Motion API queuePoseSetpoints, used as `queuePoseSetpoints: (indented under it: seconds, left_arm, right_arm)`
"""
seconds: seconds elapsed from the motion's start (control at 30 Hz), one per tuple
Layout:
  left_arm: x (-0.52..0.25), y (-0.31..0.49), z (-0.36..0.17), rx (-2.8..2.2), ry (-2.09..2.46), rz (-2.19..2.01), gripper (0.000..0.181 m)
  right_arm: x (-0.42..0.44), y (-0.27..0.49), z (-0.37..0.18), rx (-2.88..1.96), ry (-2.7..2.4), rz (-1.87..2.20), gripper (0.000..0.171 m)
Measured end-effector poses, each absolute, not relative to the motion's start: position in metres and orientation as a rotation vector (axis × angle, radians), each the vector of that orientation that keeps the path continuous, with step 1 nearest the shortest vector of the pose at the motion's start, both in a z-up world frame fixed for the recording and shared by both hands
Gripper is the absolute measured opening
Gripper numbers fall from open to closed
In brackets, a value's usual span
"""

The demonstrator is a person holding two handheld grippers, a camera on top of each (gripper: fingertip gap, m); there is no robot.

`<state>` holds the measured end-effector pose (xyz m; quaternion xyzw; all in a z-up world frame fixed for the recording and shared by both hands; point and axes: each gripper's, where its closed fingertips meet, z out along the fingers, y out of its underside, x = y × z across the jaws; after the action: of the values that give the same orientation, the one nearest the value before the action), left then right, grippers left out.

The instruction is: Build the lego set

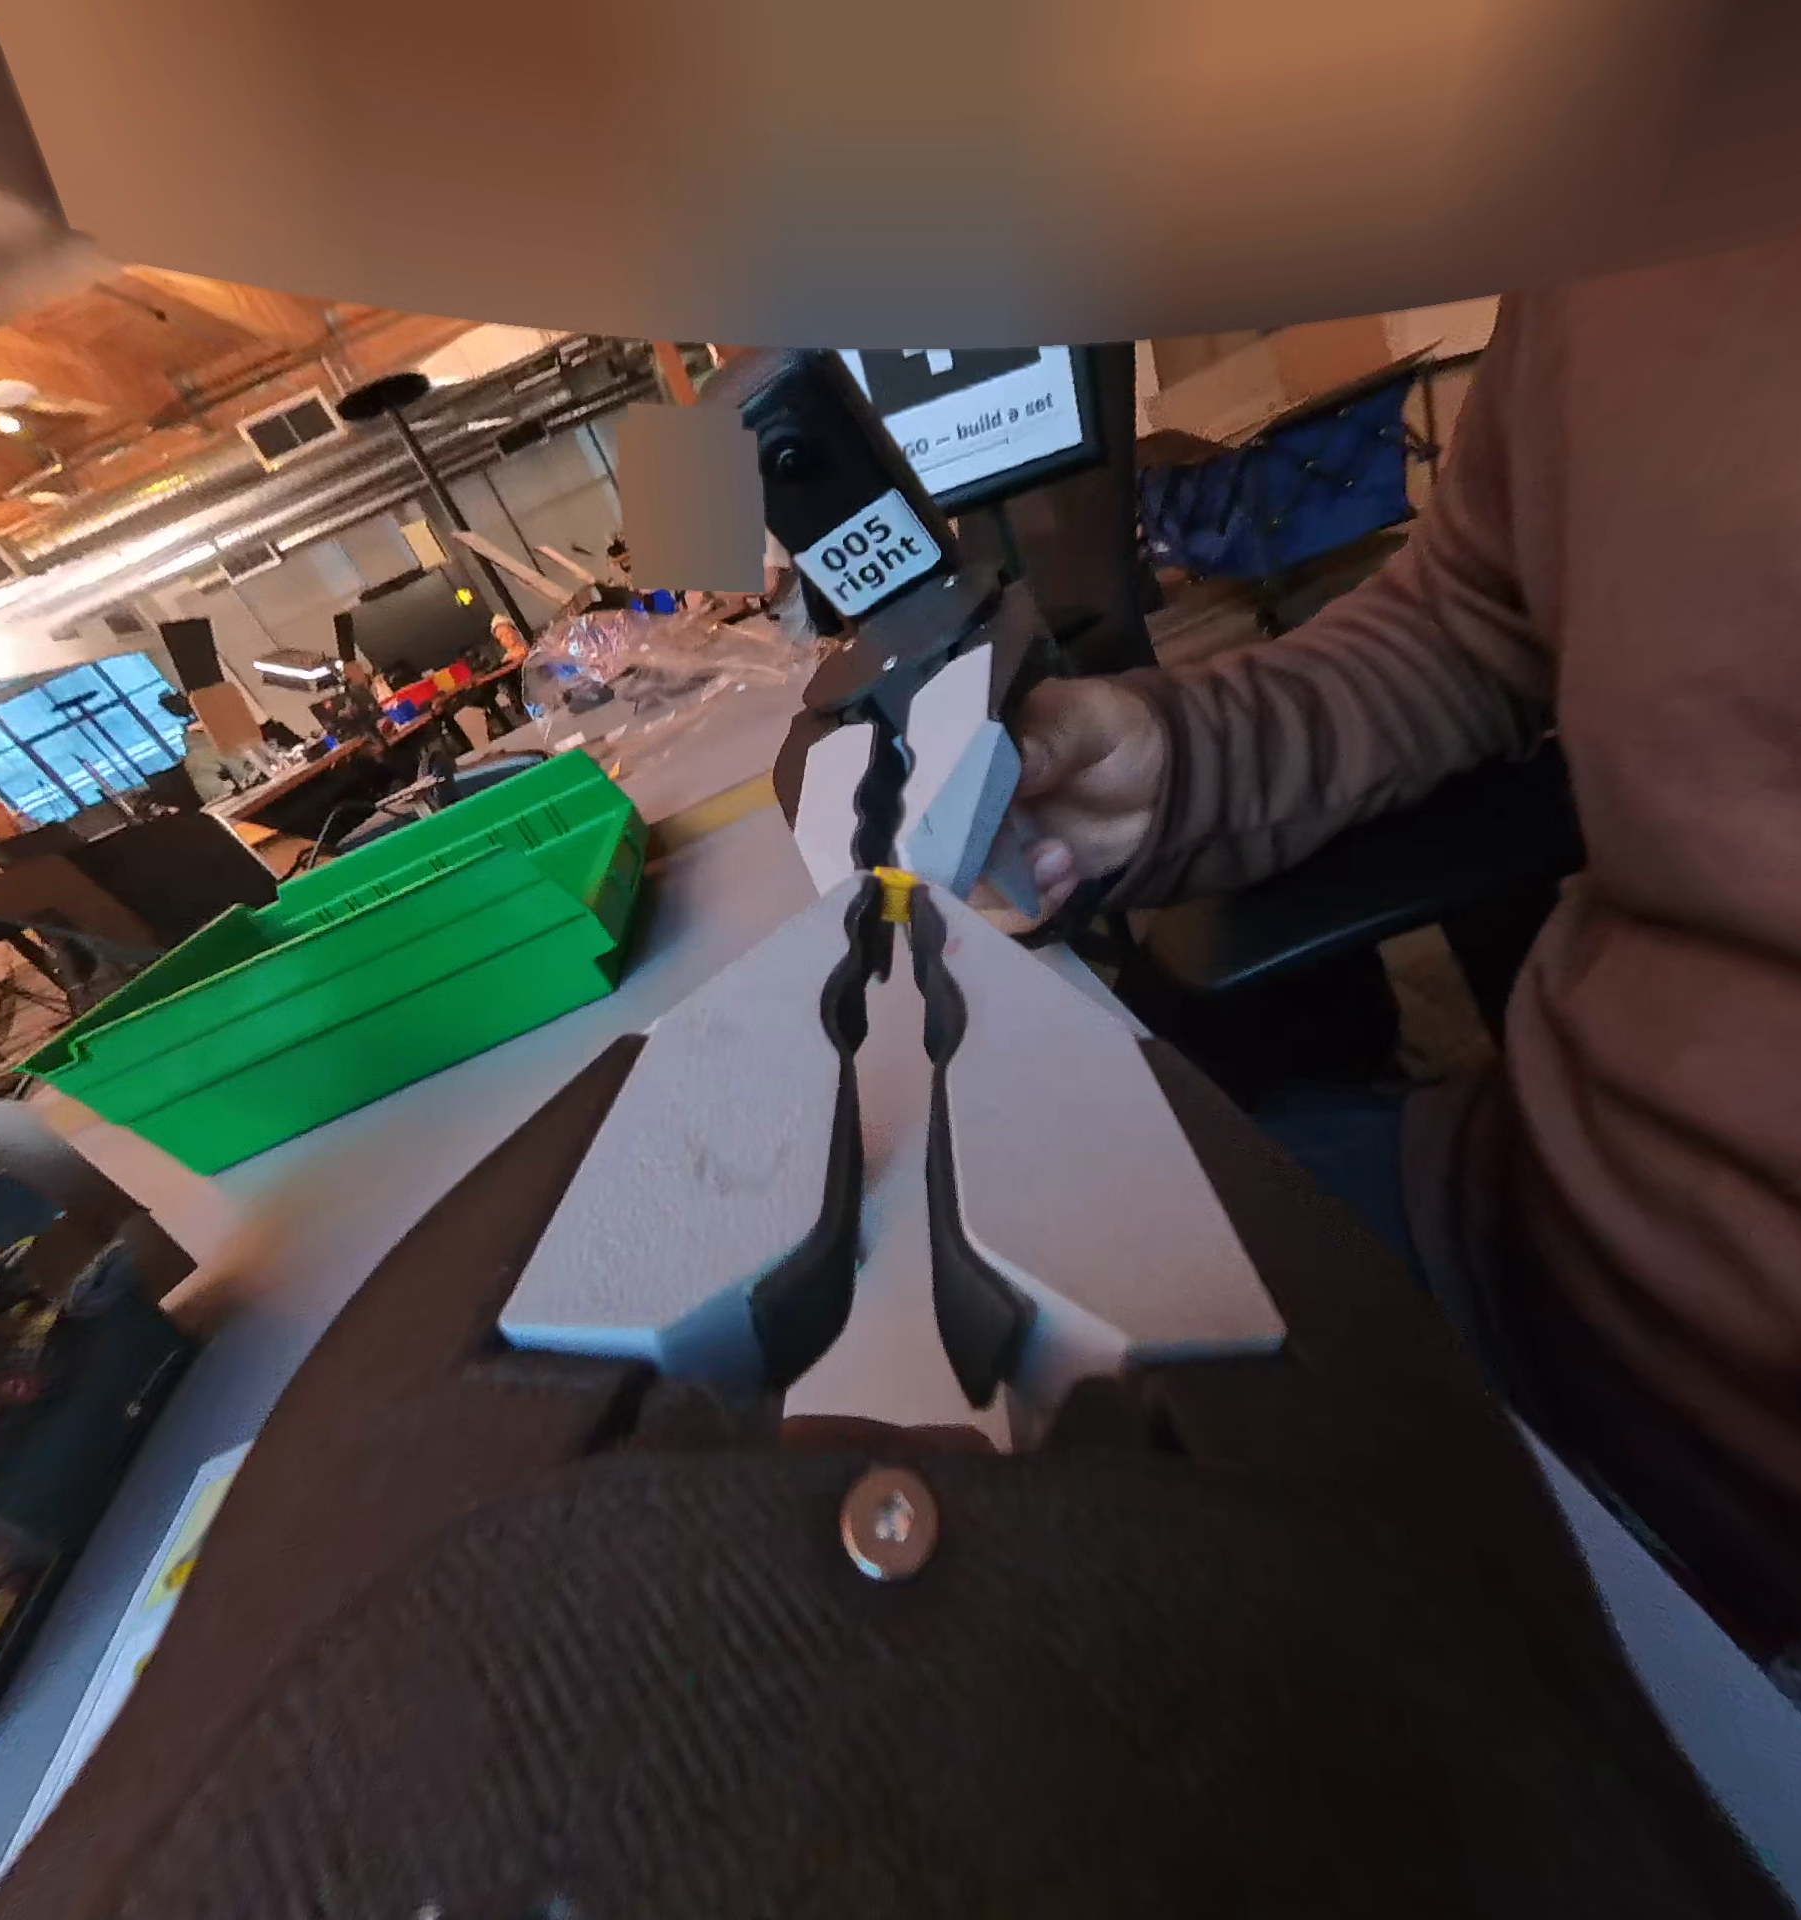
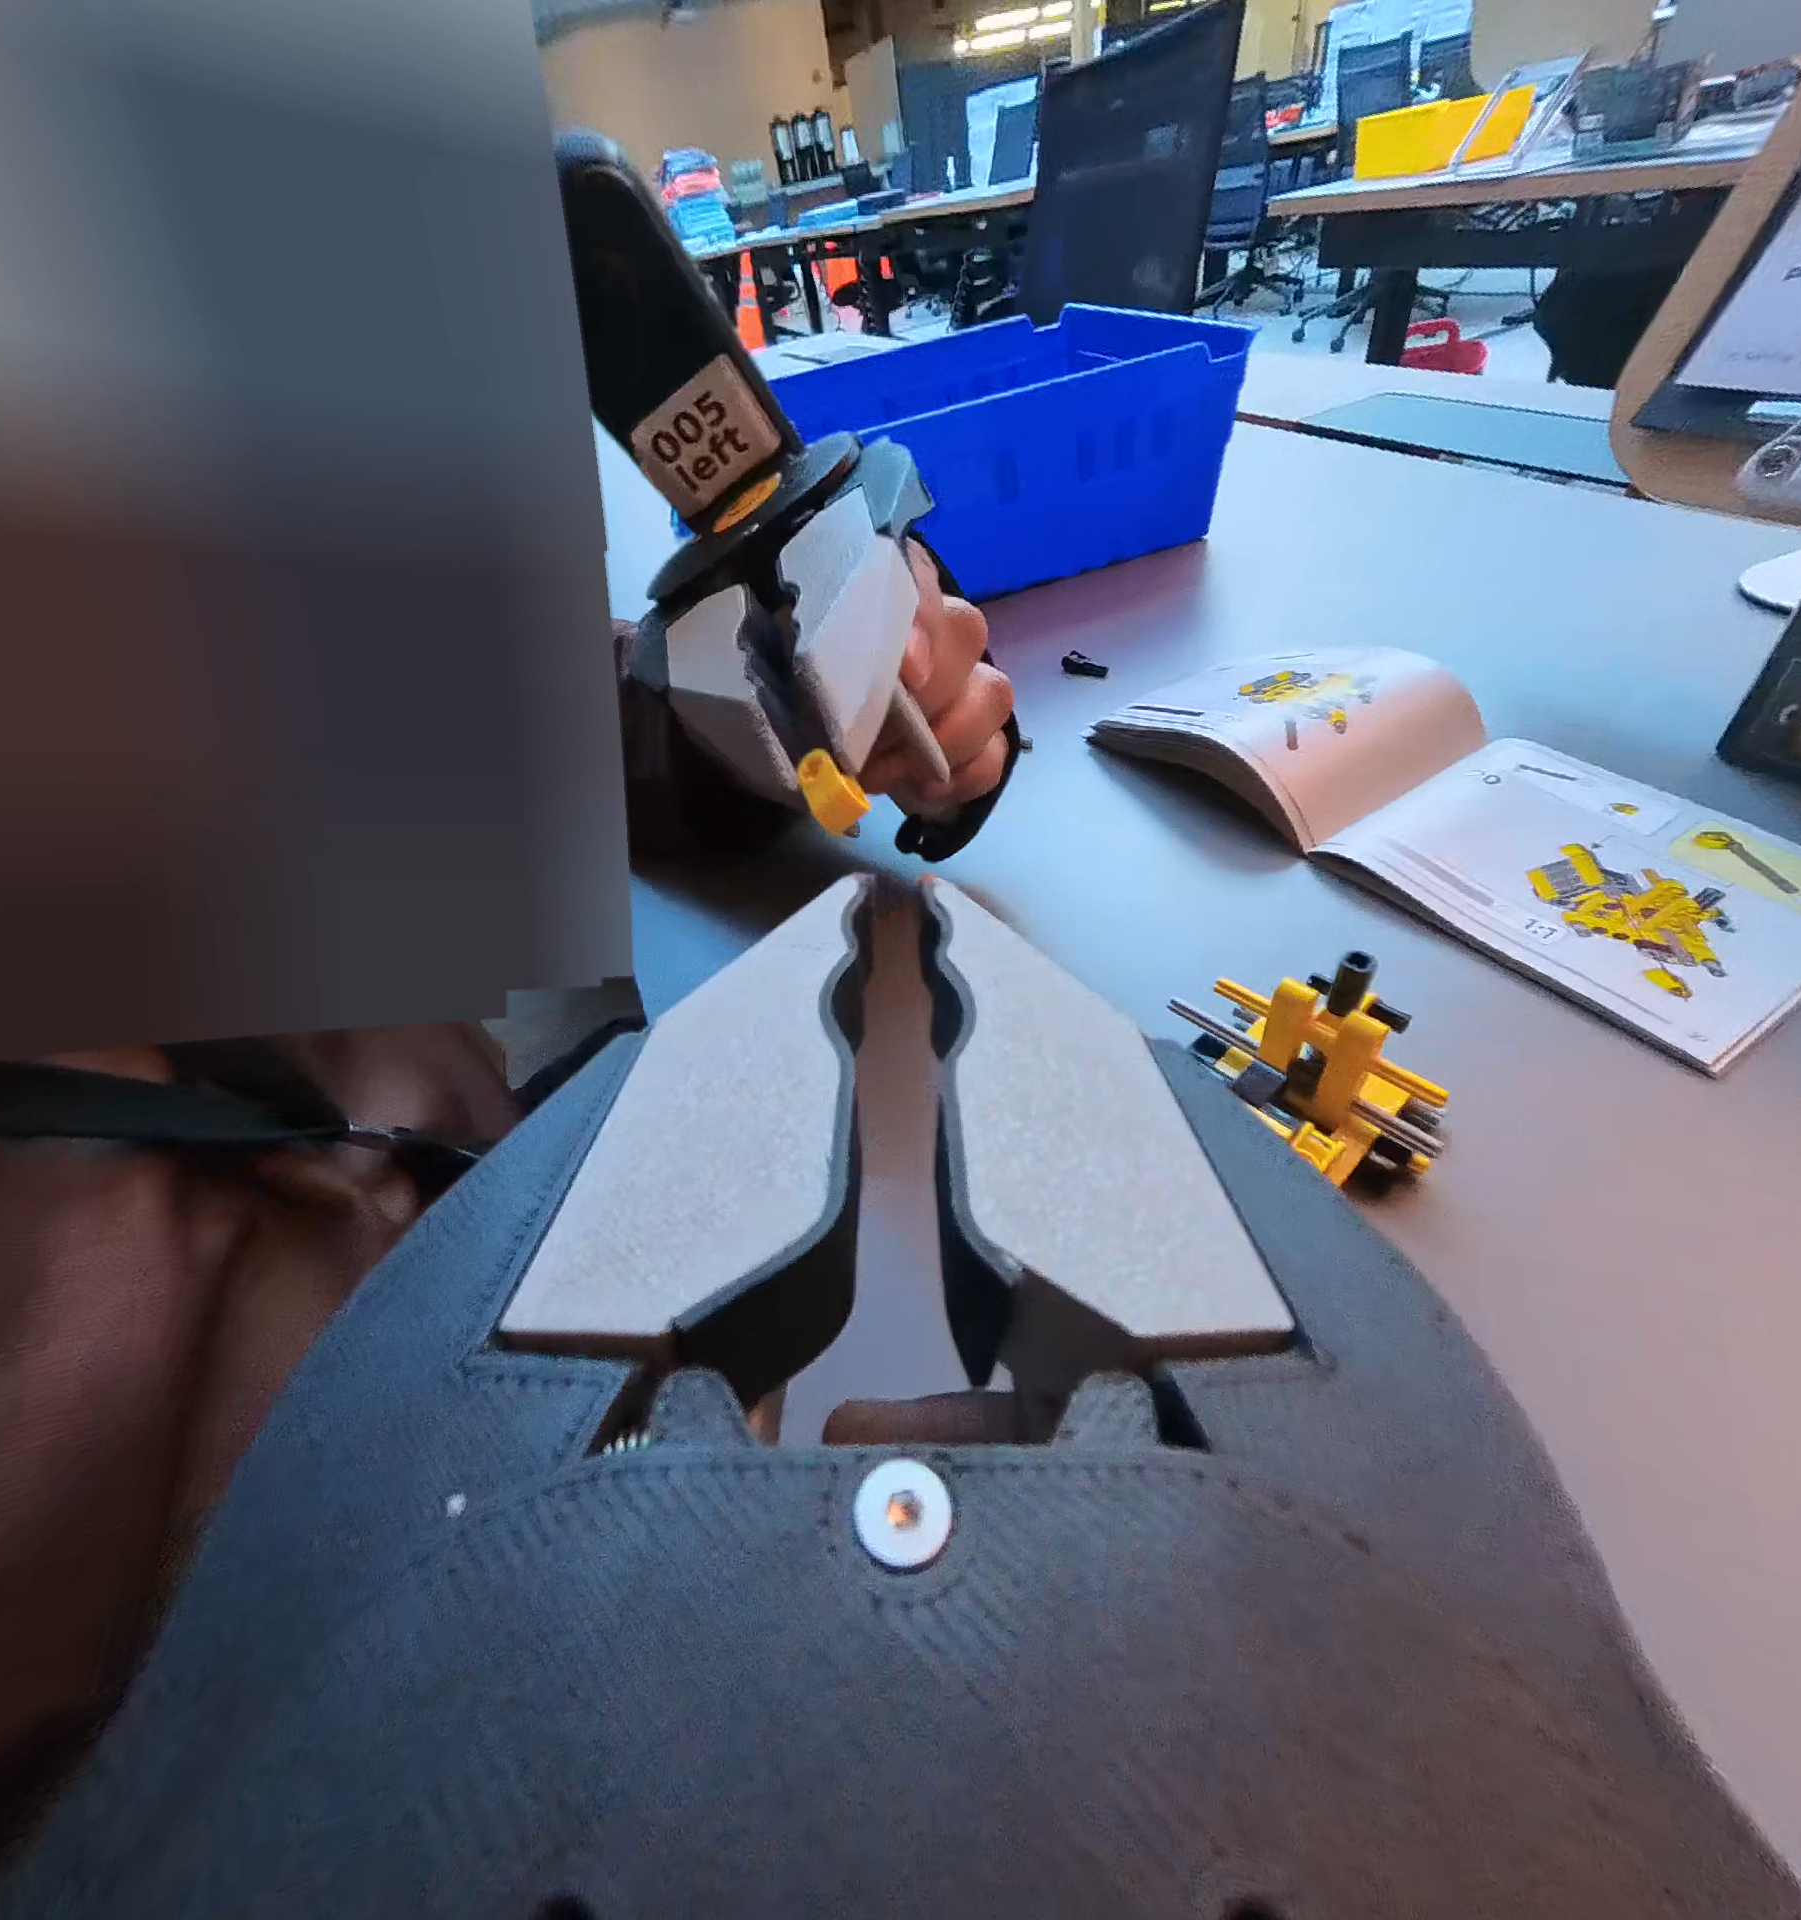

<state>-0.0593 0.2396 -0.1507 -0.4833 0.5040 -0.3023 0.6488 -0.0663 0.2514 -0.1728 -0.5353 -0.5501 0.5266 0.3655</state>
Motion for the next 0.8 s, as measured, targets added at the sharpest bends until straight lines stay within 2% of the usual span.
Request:
queuePoseSetpoints:
  seconds: [0.1, 0.47, 0.67, 0.8]
  left_arm:
    - [-0.058, 0.238, -0.151, -1.089, 1.156, -0.687, 0.002]
    - [-0.054, 0.234, -0.152, -1.102, 1.151, -0.768, 0.002]
    - [-0.062, 0.255, -0.165, -1.305, 1.077, -0.781, 0.004]
    - [-0.068, 0.271, -0.172, -1.477, 0.963, -0.800, 0.021]
  right_arm:
    - [-0.063, 0.242, -0.158, -1.260, -1.412, 1.368, 0.013]
    - [-0.065, 0.239, -0.159, -1.052, -1.525, 0.962, 0.005]
    - [-0.069, 0.260, -0.170, -0.928, -1.535, 0.386, 0.005]
    - [-0.065, 0.291, -0.177, -0.821, -1.476, -0.140, 0.004]
